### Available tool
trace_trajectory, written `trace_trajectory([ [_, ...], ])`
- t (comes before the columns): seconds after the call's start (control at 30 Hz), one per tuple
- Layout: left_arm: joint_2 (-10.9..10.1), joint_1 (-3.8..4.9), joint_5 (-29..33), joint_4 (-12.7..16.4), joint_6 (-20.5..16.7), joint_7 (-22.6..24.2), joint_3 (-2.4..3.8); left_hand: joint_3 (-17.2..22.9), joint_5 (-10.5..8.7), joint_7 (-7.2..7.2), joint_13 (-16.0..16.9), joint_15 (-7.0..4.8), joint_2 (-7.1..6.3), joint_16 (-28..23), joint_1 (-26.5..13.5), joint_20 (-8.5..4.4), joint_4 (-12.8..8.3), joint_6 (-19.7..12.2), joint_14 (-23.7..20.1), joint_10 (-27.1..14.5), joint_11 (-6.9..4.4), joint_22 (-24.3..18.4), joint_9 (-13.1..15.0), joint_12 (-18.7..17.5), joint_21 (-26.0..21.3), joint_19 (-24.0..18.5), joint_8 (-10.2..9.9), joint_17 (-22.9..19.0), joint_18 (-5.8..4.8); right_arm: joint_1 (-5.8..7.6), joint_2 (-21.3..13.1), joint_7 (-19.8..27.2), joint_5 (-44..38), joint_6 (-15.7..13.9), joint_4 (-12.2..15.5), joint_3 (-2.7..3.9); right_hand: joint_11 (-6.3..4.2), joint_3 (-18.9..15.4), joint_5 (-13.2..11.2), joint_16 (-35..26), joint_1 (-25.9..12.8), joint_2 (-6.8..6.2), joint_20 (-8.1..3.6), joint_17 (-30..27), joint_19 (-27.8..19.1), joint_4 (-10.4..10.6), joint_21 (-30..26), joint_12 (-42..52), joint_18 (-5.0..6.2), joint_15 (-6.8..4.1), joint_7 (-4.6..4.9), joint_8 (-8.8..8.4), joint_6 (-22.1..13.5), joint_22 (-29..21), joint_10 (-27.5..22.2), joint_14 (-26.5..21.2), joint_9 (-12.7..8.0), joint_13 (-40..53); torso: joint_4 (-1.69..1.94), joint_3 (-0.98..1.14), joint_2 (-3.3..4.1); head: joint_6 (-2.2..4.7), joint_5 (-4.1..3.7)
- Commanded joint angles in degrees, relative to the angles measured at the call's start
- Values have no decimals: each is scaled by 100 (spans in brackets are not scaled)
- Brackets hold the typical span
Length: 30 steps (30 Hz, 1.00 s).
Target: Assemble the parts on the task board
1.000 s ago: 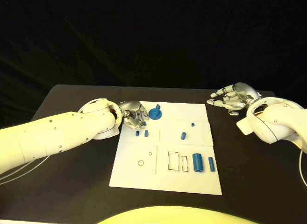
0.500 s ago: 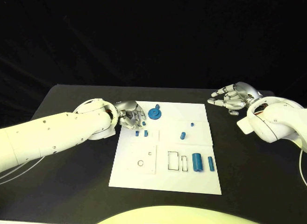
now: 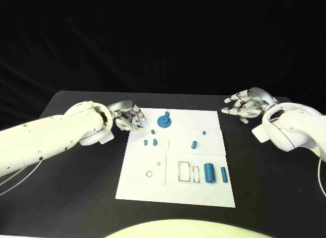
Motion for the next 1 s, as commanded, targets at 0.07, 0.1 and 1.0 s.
trace_trajectory([
  [0.07,-109,15,1265,-31,-424,639,22,148,12,14,129,22,30,66,165,23,-66,244,38,70,32,-37,59,253,-34,-24,149,115,96,-17,39,313,-714,409,8,-6,-87,384,-218,-27,347,-64,37,-16,-3,14,-36,-978,47,-7,67,39,141,9,-83,55,-12,-822,-13,2,10,22,-22],
  [0.1,-145,16,1416,-37,-466,693,25,212,14,-2,188,9,58,85,207,18,-93,343,58,82,20,-21,95,368,-21,-6,222,145,95,-32,49,343,-940,481,18,-7,-78,556,-304,-19,460,-135,35,2,17,-14,-7,-1245,47,-8,67,46,180,45,-28,63,-21,-1058,-15,0,14,28,-32],
  [1.0,-404,18,5738,283,-994,2506,30,273,5,155,258,181,117,-1056,-135,173,148,-158,-1340,-783,206,-1419,387,815,-1335,-839,712,-2145,308,-468,659,-458,-4539,1414,50,-17,-63,1870,-440,296,85,-761,17,484,502,-88,1077,-2682,-137,5,-45,269,721,931,392,252,-9,-2557,2,-22,18,74,-400],
])
